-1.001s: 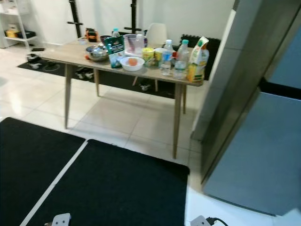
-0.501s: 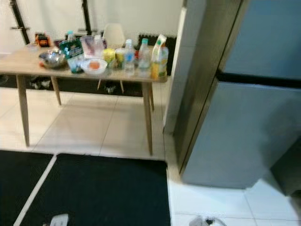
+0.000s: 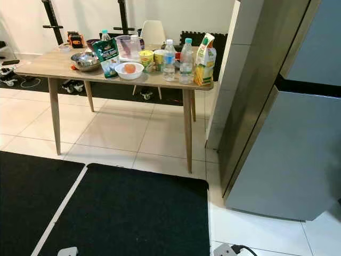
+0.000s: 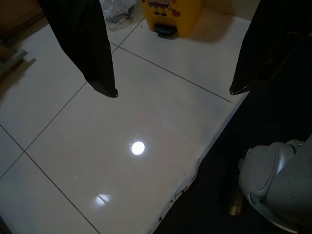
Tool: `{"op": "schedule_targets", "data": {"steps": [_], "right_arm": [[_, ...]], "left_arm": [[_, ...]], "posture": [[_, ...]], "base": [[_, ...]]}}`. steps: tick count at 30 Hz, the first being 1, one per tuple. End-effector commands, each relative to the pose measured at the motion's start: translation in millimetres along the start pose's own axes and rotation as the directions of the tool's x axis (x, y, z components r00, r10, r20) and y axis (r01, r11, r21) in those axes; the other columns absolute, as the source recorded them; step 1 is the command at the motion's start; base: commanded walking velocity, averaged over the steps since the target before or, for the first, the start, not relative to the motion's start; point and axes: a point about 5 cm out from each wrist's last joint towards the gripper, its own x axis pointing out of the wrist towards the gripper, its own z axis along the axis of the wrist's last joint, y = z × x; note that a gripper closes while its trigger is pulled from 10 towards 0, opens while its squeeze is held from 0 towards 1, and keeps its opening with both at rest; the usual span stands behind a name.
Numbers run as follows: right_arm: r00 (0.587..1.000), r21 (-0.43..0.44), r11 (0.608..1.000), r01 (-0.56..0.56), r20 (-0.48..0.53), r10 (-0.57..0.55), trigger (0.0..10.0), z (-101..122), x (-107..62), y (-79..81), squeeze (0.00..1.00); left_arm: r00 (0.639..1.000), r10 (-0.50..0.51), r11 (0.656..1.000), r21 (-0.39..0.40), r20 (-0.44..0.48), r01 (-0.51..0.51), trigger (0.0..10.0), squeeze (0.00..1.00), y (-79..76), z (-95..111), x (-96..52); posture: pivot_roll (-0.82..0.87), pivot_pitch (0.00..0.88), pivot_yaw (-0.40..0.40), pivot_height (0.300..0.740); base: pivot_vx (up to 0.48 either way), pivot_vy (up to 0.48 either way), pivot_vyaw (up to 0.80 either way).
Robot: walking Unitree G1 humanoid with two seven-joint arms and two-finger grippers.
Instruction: Restocking fridge
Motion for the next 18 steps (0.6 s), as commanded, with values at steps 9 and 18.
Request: {"op": "schedule_targets", "data": {"steps": [9, 18], "right_arm": [[1.0, -0.015, 0.999, 0.029, 0.007, -0.029, 10.0, 3.4, 0.0, -1.3, 0.0], [0.999, -0.041, 0.999, 0.035, 0.006, -0.035, 10.0, 5.8, 0.7, 2.7, 0.0]], "left_arm": [[1.0, 0.015, 1.0, 0.003, 0.01, -0.015, 10.0, 0.0, 1.8, 2.4, 0.1], [0.998, 0.062, 0.997, -0.047, 0.026, -0.06, 10.0, 0.0, 16.4, 9.0, -1.6]], "posture": [[-0.06, 0.0, -0.007, 0.74], [-0.09, 0.0, -0.01, 0.74]], "base": [[0.0, 0.0, 0.0], [0.0, 0.0, 0.0]]}}
